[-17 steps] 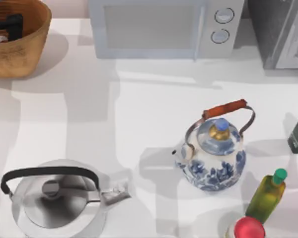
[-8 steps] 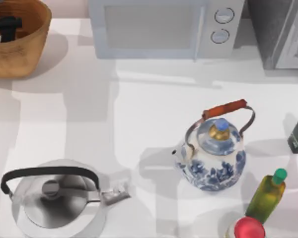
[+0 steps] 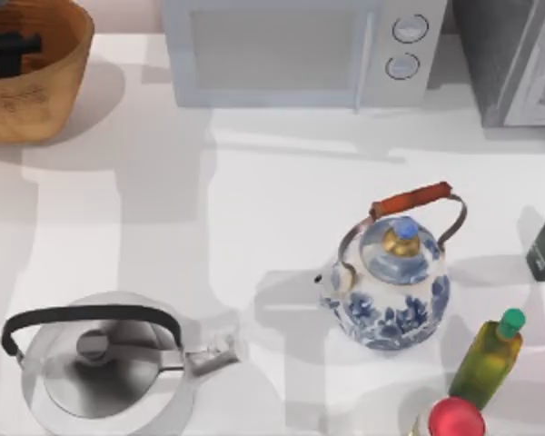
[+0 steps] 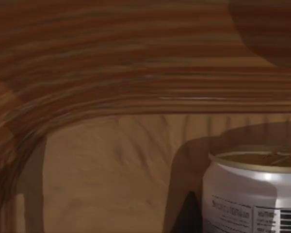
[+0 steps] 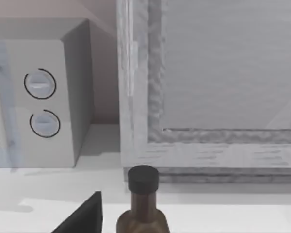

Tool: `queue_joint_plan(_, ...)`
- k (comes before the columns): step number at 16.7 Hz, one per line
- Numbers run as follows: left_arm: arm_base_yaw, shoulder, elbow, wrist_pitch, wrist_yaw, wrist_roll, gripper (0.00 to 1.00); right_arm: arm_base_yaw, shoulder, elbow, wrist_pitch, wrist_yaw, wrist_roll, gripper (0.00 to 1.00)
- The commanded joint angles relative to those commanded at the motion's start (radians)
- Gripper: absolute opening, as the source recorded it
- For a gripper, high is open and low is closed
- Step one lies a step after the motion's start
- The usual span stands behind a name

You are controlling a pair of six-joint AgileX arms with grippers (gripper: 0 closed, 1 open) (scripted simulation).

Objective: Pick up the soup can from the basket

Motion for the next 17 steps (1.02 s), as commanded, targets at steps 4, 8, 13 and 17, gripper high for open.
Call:
queue_joint_plan(4, 0.000, 0.000, 0.000, 0.000, 0.000, 0.000, 0.00, 0.000, 0.000, 0.000, 0.000, 0.000, 0.000, 1.00)
queue_joint_plan(8, 0.001, -0.033, 0.007, -0.001, 0.003, 0.000, 0.00, 0.000, 0.000, 0.000, 0.000, 0.000, 0.000, 1.00)
queue_joint_plan(13, -0.007, -0.110, -0.086, 0.020, 0.000, -0.006, 0.00, 0.000, 0.000, 0.000, 0.000, 0.000, 0.000, 1.00)
queue_joint_plan(17, -0.027, -0.282, -0.282, 0.108, -0.017, -0.003, 0.00, 0.000, 0.000, 0.000, 0.000, 0.000, 0.000, 1.00)
